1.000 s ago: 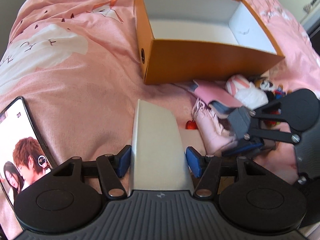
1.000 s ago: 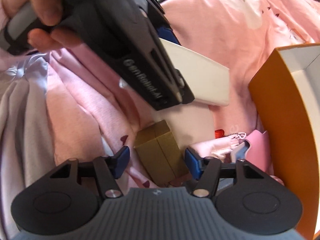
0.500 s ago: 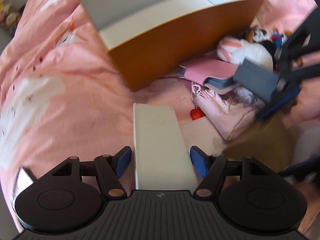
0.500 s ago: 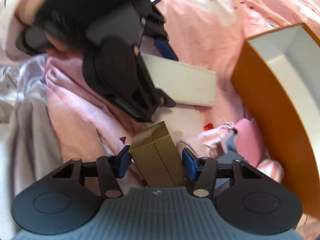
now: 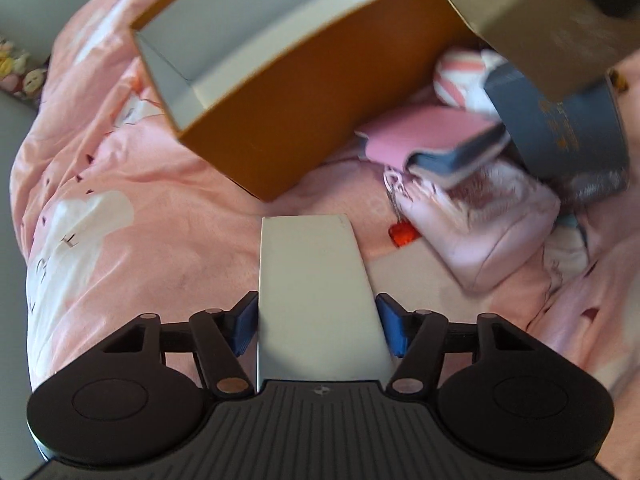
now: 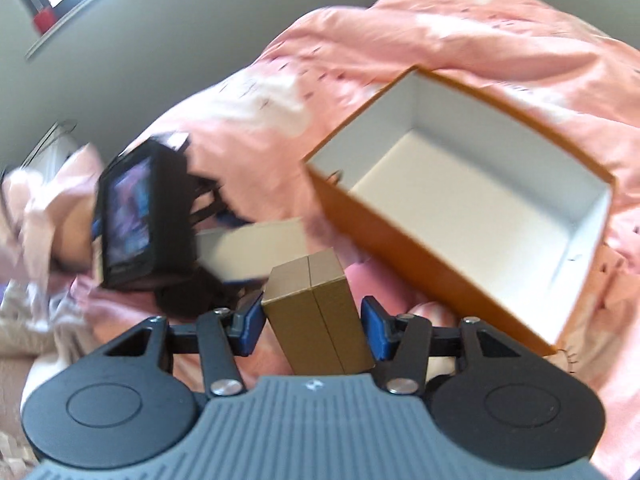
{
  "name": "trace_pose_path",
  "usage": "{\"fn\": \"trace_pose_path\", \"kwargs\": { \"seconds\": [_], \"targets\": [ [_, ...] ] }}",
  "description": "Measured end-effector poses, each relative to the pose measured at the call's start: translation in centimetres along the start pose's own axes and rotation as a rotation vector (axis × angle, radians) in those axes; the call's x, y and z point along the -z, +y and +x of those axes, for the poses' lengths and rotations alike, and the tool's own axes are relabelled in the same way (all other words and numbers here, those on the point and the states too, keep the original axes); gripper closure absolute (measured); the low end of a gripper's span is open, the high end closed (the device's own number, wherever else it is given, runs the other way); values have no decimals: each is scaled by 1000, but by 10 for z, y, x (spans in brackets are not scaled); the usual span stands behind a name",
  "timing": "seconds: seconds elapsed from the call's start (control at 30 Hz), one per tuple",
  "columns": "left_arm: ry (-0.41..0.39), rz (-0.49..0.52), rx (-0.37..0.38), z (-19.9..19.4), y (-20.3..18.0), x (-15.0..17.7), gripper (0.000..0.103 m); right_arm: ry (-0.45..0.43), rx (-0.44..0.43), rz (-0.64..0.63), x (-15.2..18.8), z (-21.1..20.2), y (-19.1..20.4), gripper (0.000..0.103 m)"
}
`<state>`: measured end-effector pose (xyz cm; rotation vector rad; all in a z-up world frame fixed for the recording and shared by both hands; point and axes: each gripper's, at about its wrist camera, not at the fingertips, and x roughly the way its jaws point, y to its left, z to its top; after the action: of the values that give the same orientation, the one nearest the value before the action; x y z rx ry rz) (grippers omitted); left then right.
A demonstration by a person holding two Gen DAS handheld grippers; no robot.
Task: Organize objects
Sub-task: 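Lower the white block into the orange box with the left tool while the right tool carries the gold box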
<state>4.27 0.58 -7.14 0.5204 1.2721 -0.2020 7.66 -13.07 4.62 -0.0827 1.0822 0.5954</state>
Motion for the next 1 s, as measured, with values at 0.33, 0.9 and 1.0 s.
{"fn": "trace_pose_path", "kwargs": {
  "seconds": [0.33,0.9,1.0],
  "targets": [
    [-172,-226,146,-71,33,3,32,-108,46,65,-22,-23,-26,49],
    [-389,-399,260,-84,105,-101,32,-208,74,267,-67,-24,-92,49],
    [-373,-461,241,-53,105,-121,32,-189,85,325,-68,-6,-110,49]
  ]
}}
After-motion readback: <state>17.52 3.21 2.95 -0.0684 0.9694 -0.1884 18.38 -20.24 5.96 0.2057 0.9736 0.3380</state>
